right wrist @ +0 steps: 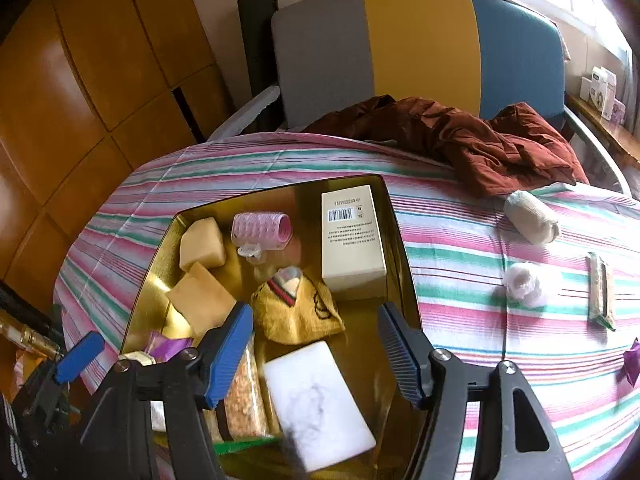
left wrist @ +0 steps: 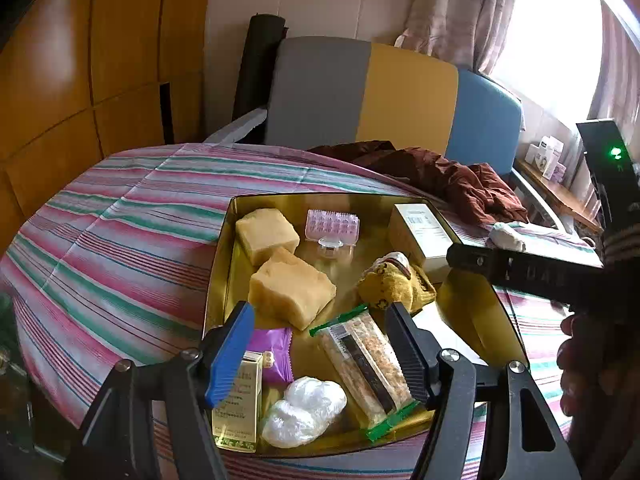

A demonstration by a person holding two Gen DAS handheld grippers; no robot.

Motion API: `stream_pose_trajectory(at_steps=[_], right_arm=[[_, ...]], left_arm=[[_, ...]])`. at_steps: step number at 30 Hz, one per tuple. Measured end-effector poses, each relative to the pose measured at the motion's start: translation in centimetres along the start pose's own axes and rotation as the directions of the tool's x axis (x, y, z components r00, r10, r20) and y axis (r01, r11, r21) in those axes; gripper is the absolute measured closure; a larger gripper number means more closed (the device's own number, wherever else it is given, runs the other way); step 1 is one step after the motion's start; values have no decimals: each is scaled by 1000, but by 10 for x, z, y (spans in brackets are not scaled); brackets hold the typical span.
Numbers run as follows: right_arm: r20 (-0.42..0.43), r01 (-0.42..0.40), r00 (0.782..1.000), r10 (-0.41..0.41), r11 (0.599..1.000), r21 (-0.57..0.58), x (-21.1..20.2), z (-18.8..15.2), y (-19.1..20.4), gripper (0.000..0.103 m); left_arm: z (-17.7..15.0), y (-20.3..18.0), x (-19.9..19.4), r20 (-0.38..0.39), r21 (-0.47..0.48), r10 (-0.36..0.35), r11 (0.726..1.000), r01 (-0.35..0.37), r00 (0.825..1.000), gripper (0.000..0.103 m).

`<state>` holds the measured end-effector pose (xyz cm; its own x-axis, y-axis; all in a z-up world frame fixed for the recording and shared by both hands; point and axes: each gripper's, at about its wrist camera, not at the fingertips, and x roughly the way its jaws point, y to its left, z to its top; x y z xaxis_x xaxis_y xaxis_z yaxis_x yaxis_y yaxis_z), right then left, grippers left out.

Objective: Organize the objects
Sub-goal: 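Open both tools to drop cracker pack and cream box into the tray, then move right tool to the purple snack and grasp it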

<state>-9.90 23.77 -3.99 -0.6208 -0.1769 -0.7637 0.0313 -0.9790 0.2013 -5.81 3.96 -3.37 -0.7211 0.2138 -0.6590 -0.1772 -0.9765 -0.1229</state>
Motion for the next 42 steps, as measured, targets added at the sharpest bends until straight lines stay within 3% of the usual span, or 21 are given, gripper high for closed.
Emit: stream_pose_trajectory(at_steps=[11, 21, 42], right_arm=[[44, 31, 999, -29, 998, -49, -26, -17, 8, 35], [48, 58, 997, -57, 998, -29, -38, -30, -9, 35], [9, 160, 987, -162, 980, 117, -57, -52, -101, 35]], left_arm=[[-2, -10, -17, 29, 42, -1, 999, 0, 1000, 33], [-5, -24, -28, 36, 86, -18, 996, 15, 999, 32], [-9, -66, -34, 33, 204, -66, 977, 58, 997, 27]])
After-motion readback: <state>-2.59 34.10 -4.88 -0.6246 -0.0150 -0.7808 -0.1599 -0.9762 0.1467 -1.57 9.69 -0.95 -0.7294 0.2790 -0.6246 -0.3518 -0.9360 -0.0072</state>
